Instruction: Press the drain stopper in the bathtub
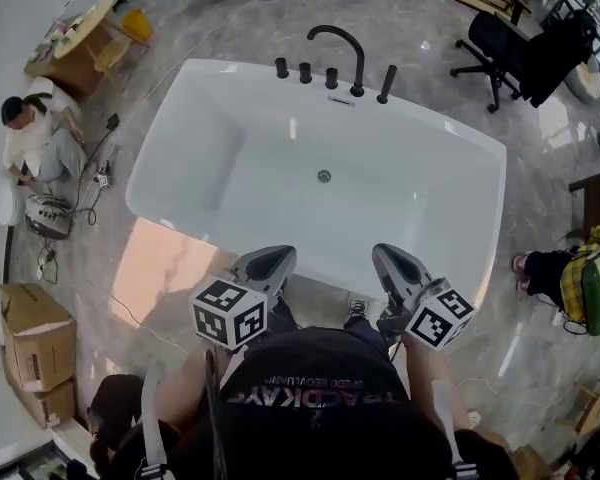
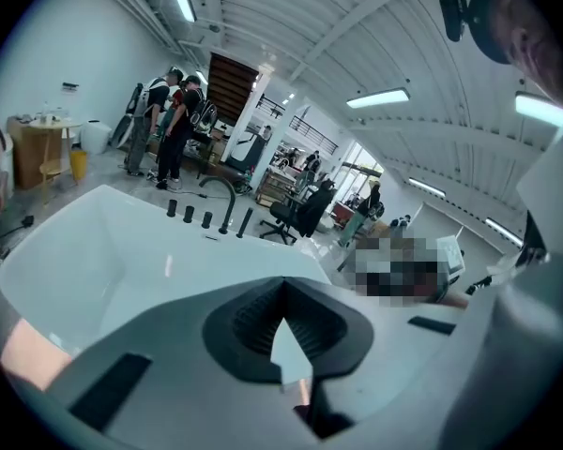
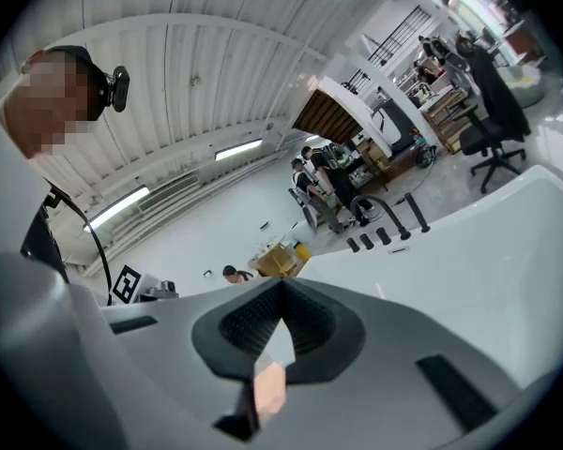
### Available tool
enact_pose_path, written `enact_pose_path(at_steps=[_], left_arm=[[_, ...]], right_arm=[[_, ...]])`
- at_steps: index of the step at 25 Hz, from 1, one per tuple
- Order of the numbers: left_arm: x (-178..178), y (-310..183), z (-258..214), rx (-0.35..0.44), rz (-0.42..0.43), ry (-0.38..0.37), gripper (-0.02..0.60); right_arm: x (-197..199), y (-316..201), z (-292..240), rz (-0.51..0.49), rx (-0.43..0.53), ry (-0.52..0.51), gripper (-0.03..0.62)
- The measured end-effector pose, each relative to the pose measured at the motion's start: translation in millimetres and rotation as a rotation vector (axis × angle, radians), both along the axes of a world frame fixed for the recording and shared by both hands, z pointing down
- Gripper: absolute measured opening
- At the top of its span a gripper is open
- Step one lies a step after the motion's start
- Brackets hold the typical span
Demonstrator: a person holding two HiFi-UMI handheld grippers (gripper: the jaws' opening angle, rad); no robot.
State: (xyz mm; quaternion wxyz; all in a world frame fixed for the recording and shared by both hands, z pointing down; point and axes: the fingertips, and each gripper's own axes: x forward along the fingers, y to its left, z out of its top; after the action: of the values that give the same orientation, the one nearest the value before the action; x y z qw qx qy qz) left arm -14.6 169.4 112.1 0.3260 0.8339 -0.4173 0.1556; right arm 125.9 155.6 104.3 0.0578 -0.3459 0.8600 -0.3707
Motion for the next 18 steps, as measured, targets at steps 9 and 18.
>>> enact_pose_path(at_steps=[9,18], left_arm=[[-55,-30,27,-0.063,0.09,0.005,0.003],[-68,-35,56,-0.141,0.157,-0.064,0.003]], right_arm=[[-50,-13,8,0.08,-0.026,0.047,0.012],[-70,-31,21,0.087,-0.047,0.041,0.012]])
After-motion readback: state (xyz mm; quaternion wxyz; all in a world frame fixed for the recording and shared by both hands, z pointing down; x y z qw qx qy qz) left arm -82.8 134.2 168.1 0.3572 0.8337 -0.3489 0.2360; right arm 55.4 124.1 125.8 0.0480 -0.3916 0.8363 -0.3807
